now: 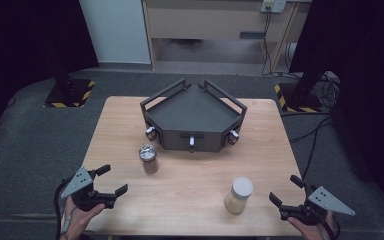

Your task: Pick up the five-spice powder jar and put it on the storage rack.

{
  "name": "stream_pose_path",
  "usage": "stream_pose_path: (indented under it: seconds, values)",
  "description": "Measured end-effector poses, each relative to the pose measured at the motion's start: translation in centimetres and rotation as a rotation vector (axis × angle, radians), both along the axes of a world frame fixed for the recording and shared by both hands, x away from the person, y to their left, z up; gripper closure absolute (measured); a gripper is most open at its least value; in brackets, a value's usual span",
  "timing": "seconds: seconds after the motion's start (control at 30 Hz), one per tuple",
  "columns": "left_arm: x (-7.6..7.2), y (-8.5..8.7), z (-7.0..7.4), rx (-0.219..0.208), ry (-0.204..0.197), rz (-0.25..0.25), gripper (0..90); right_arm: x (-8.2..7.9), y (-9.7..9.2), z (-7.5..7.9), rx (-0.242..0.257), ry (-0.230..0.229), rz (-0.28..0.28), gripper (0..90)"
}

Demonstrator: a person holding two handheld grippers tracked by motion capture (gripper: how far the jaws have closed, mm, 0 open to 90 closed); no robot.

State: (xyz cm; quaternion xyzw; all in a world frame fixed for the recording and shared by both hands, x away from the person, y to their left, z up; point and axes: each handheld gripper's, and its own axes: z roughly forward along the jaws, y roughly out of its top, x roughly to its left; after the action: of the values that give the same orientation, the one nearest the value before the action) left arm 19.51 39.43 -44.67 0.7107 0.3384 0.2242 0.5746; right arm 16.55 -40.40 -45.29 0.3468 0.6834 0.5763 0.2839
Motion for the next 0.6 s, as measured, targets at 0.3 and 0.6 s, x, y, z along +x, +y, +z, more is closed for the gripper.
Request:
stream_pose_path:
  seconds: [0.3, 0.6]
  values:
    - [-0.07, -0.25, 0.08, 0.008, 0.000, 0.005, 1.3, -0.07, -0.32, -0.22, 0.006, -0.001, -0.009, 2.3]
    - [0.13, -0.08, 0.01, 0.007, 0.001, 0.005, 1.1, 0.09, -0.51, -0.26, 0.009, 0.000, -0.007, 2.2]
